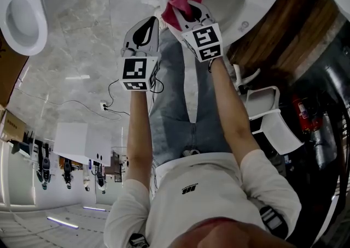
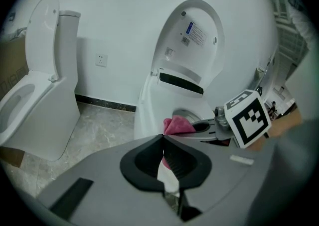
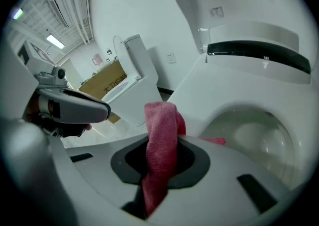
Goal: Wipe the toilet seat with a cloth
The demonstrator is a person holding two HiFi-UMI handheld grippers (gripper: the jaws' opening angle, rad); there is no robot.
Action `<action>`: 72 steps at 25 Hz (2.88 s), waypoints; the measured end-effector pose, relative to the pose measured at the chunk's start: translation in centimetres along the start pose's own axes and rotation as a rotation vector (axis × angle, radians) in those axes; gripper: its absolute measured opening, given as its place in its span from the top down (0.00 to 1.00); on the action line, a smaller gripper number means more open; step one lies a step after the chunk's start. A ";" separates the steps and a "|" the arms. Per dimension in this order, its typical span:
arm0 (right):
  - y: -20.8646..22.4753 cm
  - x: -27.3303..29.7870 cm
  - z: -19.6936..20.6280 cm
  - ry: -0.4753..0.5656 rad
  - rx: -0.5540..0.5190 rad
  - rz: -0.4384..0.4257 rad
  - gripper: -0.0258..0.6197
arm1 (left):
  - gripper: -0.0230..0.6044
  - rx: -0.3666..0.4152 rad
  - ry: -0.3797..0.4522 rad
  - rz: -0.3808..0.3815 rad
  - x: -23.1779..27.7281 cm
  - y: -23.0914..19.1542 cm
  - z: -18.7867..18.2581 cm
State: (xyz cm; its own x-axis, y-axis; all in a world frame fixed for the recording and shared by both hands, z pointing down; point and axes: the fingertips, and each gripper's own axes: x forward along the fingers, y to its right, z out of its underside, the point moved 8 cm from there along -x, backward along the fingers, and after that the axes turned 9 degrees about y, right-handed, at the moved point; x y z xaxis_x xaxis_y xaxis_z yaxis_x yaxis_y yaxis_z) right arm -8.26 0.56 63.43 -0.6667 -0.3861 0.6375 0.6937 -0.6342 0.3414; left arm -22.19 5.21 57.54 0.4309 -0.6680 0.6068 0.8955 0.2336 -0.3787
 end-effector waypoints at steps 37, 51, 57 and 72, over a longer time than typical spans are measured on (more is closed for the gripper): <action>11.8 2.3 -8.8 0.123 0.013 0.171 0.89 | 0.95 0.039 0.051 0.003 8.9 3.8 -8.1; 17.8 -3.2 -7.1 0.134 0.083 0.290 0.89 | 0.95 0.089 0.042 0.051 11.3 7.4 -9.3; 20.0 -5.5 -5.9 0.139 0.118 0.349 0.89 | 0.95 0.116 0.039 0.084 12.5 9.4 -9.5; 23.8 -12.0 -2.8 0.165 0.192 0.447 0.89 | 0.95 0.212 0.022 0.182 14.3 15.7 -10.0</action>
State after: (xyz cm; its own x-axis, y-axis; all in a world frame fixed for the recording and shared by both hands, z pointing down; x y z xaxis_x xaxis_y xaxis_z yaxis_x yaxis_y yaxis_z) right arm 15.51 -11.79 61.99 -0.3166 -0.7021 0.6378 0.9481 -0.2543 0.1907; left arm -3.13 -7.70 53.30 0.5865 -0.6159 0.5261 0.8078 0.4924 -0.3241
